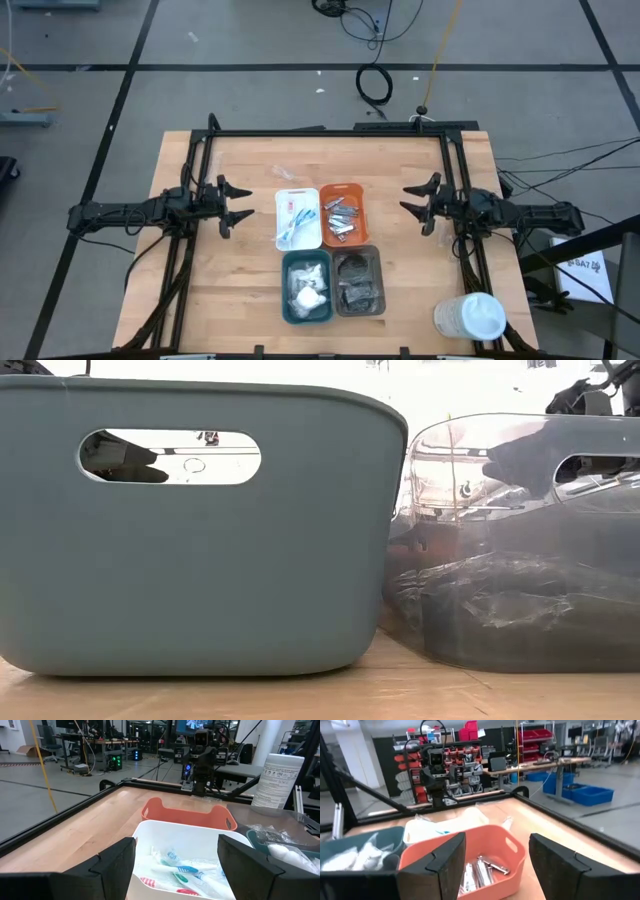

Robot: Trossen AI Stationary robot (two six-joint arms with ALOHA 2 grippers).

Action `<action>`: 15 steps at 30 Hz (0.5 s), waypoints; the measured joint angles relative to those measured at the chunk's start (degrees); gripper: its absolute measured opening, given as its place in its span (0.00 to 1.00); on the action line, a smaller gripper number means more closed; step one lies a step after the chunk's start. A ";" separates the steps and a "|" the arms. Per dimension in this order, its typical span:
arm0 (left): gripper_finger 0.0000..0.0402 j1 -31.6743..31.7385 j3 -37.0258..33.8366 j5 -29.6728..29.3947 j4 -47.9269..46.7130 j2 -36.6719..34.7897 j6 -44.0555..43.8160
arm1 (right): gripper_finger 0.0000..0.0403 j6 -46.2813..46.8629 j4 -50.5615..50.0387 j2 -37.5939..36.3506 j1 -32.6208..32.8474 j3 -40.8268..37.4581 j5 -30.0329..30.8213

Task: Pick & Place Travel size toiletries
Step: Return to Home Position

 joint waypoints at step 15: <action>0.68 0.00 0.02 0.00 -0.01 0.01 -0.02 | 0.52 3.58 1.27 0.18 0.00 -0.09 0.17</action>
